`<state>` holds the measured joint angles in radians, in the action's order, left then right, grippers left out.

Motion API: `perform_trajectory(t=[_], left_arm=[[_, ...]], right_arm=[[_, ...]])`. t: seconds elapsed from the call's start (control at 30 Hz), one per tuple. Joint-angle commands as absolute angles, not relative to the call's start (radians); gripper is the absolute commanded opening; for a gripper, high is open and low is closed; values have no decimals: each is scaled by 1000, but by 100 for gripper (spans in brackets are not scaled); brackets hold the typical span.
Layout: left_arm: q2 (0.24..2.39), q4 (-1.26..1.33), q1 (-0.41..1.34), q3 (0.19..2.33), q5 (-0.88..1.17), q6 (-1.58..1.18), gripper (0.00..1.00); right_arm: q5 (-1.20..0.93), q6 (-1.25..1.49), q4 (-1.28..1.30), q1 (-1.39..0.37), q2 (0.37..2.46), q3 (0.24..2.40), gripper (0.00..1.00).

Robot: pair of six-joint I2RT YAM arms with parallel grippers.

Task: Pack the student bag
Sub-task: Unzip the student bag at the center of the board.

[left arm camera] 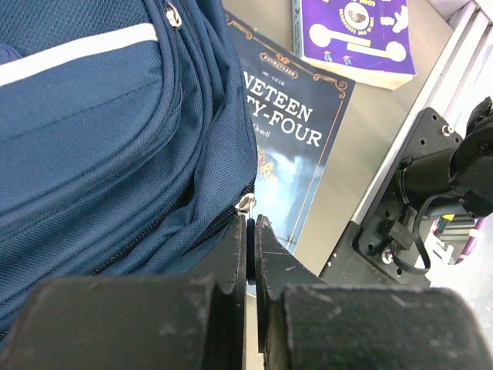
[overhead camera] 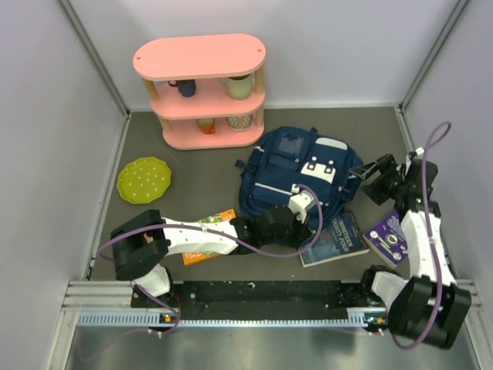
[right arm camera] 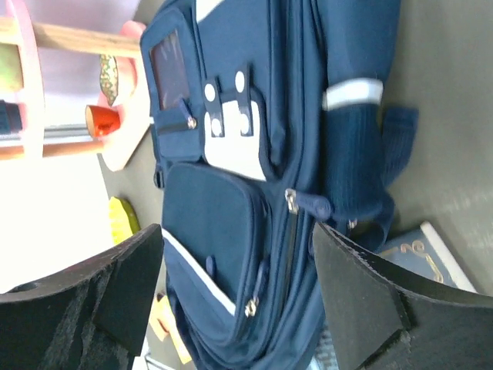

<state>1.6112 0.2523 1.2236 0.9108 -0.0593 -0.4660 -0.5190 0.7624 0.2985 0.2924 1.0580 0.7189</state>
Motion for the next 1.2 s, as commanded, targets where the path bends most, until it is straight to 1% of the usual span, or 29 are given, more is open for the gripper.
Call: perform_trajectory(t=[0.0, 0.03, 0.1, 0.17, 0.27, 0.33, 0.37, 0.43, 0.47, 0.5, 0.6, 0.7, 0.73, 0.83, 1.0, 1.17], left_arm=[[1612, 331, 1236, 992, -35, -473, 0], [1612, 334, 1236, 996, -35, -463, 0], [1612, 342, 1235, 1005, -38, -457, 0], [1617, 342, 1236, 1009, -38, -454, 0], [1620, 351, 1236, 1011, -28, -449, 0], [1623, 365, 1235, 1009, -5, -445, 0], [1621, 368, 1236, 1009, -5, -446, 0], [1623, 370, 1236, 1009, 28, -442, 0], [1620, 370, 1236, 1008, 32, -439, 0], [1620, 370, 1235, 1006, 37, -431, 0], [1605, 330, 1235, 1005, 37, -398, 0], [1565, 206, 1235, 988, -30, -371, 0], [1533, 136, 1235, 979, -70, -362, 0], [1458, 46, 1230, 904, -127, -341, 0], [1322, -81, 1197, 717, -257, -376, 0], [1272, -130, 1080, 657, -242, -405, 0]], right_arm=[[-557, 771, 380, 282, 931, 605, 73], [-580, 788, 380, 273, 870, 548, 71], [-598, 847, 382, 238, 822, 499, 66], [-597, 894, 380, 181, 775, 448, 64], [-568, 942, 341, 85, 750, 405, 60], [-554, 969, 298, 60, 759, 390, 56], [-555, 979, 279, 54, 775, 384, 49], [-581, 997, 227, 52, 798, 368, 40], [-578, 994, 216, 52, 808, 371, 14], [-572, 982, 218, 52, 830, 379, 0], [-520, 940, 238, 58, 863, 432, 0], [-468, 870, 245, 107, 932, 535, 0], [-483, 841, 245, 159, 1006, 590, 0], [-549, 798, 238, 250, 1132, 691, 0], [-523, 747, 242, 264, 1216, 804, 0], [-529, 724, 235, 264, 1292, 877, 0]])
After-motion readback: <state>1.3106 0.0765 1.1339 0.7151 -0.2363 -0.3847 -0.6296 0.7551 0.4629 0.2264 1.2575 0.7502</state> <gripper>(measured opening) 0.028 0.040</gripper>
